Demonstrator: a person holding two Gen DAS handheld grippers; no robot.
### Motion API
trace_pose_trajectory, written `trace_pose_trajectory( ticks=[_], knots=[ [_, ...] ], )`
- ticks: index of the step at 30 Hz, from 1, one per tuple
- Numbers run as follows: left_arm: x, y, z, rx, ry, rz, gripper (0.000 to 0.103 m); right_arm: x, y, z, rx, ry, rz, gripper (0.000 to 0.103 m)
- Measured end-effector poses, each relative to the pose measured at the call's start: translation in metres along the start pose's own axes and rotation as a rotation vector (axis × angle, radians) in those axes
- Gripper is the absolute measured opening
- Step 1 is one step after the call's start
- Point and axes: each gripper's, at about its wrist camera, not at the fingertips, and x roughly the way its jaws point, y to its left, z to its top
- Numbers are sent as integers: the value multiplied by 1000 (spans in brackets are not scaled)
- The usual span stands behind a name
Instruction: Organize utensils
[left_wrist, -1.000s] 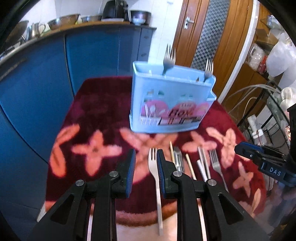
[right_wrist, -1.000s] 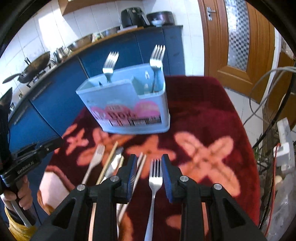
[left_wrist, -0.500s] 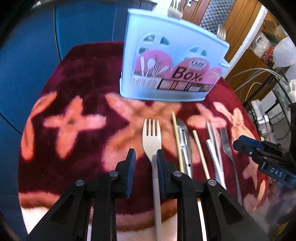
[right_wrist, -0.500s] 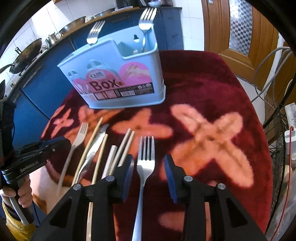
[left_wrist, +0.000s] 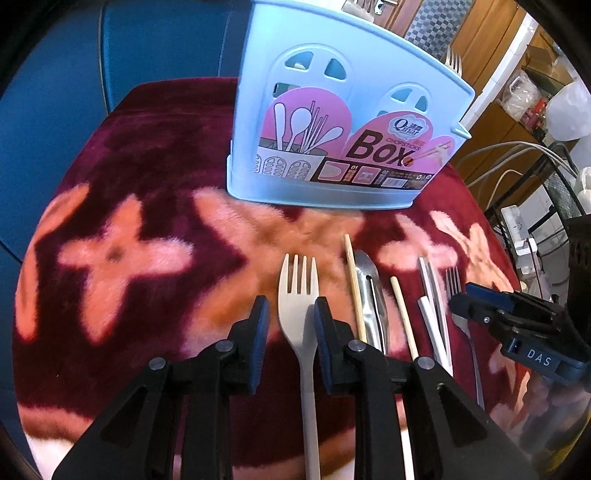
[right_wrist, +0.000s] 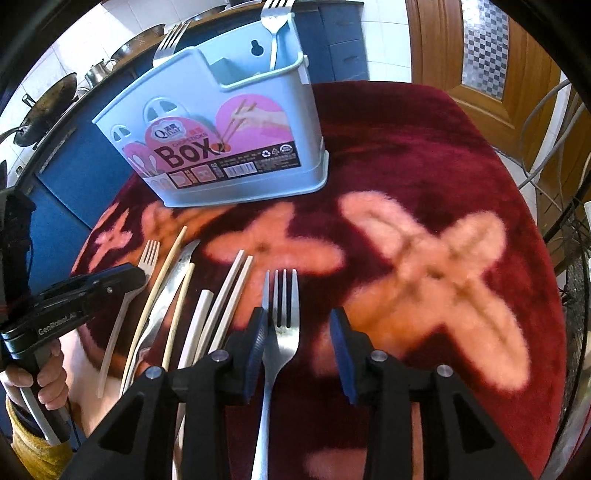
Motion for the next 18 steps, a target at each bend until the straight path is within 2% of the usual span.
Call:
trace_pose_trajectory(
  ticks=[6,10,12,15,18],
  knots=[
    [8,-5,5,29,-8,8,25,4,1,2,-25,-13,7,40],
    [10,-3,6,16,-9,3,25,5,1,3,-31,-26,17,36],
    [9,-3,6,4,-10,-1,24,5,-2,4,-18,-33,30,25],
    [8,-5,6,11,-14,-7,16,4,-7,7,11,-37,60,14],
    [6,-7,7,9,-8,-25,7,3,-9,8,24,-35,80,11]
  ],
)
